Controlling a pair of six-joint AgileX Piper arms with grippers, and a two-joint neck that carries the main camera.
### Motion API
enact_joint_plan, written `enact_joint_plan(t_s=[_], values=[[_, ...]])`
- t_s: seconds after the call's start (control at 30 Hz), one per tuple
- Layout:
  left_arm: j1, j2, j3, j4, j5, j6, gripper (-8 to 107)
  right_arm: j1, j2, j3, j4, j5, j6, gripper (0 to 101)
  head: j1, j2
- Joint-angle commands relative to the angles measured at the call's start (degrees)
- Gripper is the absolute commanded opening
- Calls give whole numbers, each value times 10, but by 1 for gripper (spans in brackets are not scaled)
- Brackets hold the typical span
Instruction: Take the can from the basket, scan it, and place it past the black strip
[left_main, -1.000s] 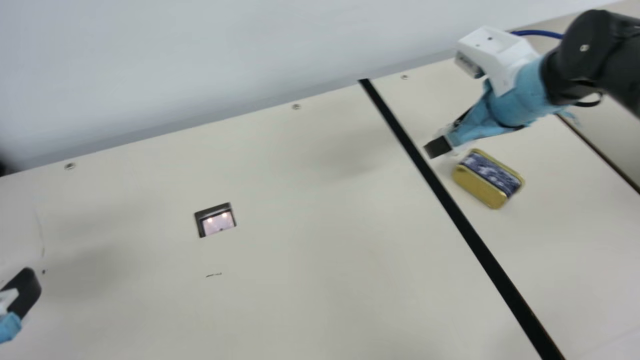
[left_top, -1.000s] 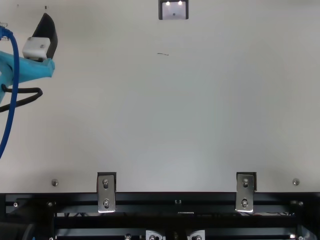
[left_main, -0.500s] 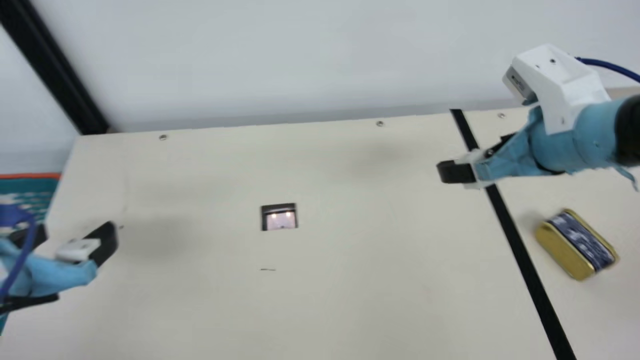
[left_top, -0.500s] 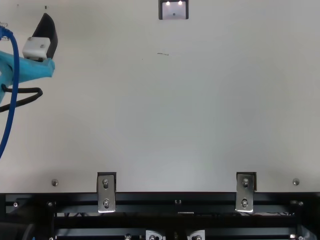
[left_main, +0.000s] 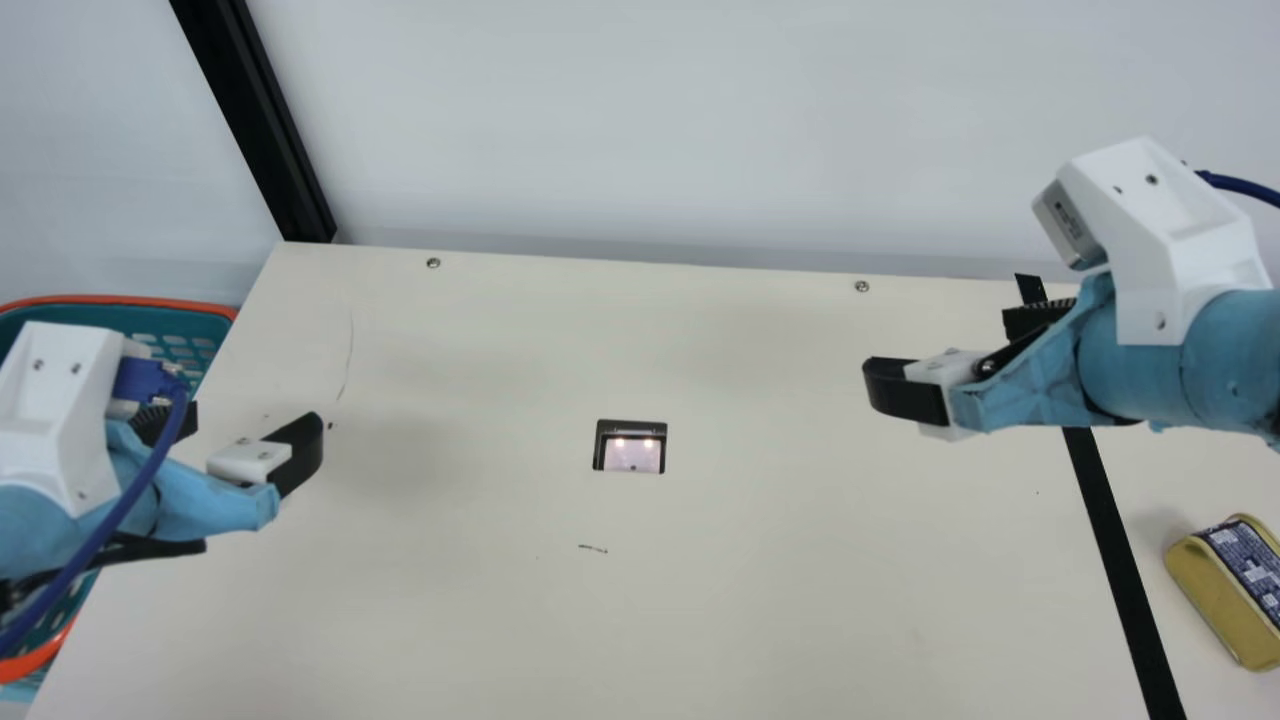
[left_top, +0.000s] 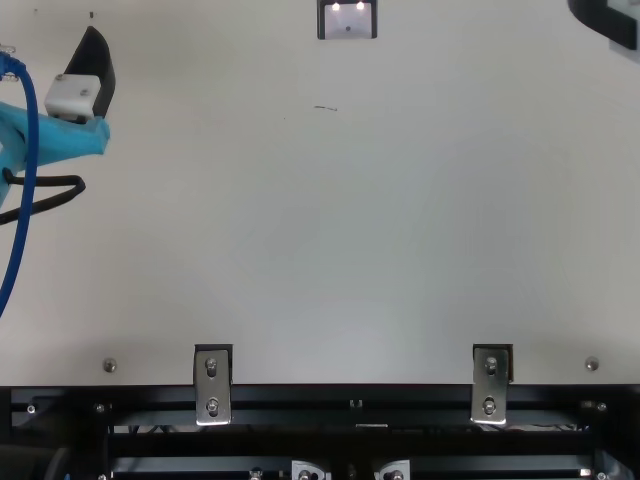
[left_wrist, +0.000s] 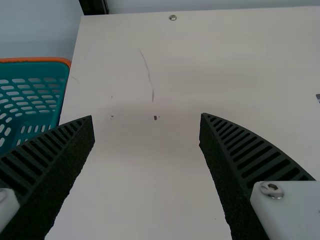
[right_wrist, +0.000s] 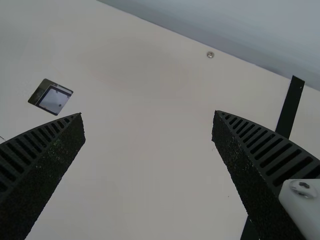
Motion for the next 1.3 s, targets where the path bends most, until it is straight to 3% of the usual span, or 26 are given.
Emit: enact_joint_plan(t_s=[0.0,0.33,0.67,1.0,1.27], values=[[0,0,0,0,0,0,90,12,-4,3,-6,-7,6,101,-22,9],[0,0,0,0,0,0,90,63,-73,56,-46,-51,29,101,-22,9],[0,0,0,0,0,0,90,89,-199,161,-62,-85,63,101,-22,9],[-1,-6,3,1,-2,0,90,91,-345,264,-84,-79,115,101,-22,9],[16,-75,43,26,-30,2,90,94,-442,317,-99,-55,154,101,-22,9]])
